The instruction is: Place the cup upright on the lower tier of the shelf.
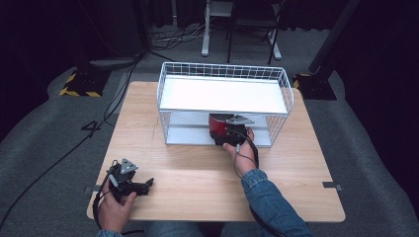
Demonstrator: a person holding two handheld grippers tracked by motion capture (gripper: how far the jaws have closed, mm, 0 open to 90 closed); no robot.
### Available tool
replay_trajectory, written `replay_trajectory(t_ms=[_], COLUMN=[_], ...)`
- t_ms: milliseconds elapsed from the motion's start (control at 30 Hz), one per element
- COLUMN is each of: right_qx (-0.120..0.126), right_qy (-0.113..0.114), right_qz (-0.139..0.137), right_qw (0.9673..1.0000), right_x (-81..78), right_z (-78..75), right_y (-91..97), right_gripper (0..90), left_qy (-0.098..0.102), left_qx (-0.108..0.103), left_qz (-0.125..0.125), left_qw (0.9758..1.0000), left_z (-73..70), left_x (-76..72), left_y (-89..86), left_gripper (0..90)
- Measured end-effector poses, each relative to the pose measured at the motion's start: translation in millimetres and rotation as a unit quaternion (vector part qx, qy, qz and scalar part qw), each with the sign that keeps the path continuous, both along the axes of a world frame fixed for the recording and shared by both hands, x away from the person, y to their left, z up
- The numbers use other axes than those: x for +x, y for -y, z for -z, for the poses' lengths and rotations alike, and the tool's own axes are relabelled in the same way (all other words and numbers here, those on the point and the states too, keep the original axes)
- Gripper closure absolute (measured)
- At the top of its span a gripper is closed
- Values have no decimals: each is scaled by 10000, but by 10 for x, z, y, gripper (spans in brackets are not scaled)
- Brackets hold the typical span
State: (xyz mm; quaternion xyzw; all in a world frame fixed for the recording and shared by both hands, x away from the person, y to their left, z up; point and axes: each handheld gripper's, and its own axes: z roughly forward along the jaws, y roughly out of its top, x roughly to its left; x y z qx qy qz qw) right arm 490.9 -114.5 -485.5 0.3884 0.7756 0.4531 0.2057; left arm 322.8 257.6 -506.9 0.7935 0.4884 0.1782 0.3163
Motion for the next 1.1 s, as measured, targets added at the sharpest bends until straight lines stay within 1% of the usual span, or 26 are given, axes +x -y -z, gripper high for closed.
replay_trajectory(t_ms=[33, 67, 100, 300, 367, 567, 800, 833, 933, 1100], right_qx=[51, -3, 13, 54, 44, 50, 31, 28, 21, 5], right_qy=[-63, -20, -88, -89, -59, 21, 107, 83, 104, 109], right_qz=[27, 19, 43, 25, 17, -32, -150, -170, -203, -191], right_qw=[10000, 10000, 10000, 9999, 10000, 10000, 9998, 9998, 9997, 9998], right_x=[-19, -25, -51, -124, -168, -277, -454, -485, -573, -710], right_z=[-2, -1, -3, -12, -41, -166, -337, -360, -419, -500], right_y=[10, 30, 39, 140, 212, 346, 518, 549, 661, 870], right_gripper=[156, 156, 158, 158, 158, 158, 158, 158, 158, 158], left_qy=[-3, -1, -2, -2, -3, -2, -6, -7, -6, -7], left_qx=[7, 3, 3, 2, 15, 12, -5, -2, -4, -2], left_qz=[-5, -1, -2, -3, -10, -10, -37, -34, -35, -33], left_qw=[10000, 10000, 10000, 10000, 10000, 10000, 10000, 10000, 10000, 10000], left_z=[-1, 0, 0, 0, -2, -1, 0, 0, 0, 0], left_x=[0, 1, 1, 1, 3, 3, 2, 3, 3, 3], left_y=[1, 0, 0, 1, 1, 1, 5, 4, 5, 4], left_gripper=[35, 34, 34, 34, 33, 33, 32, 32, 32, 32])
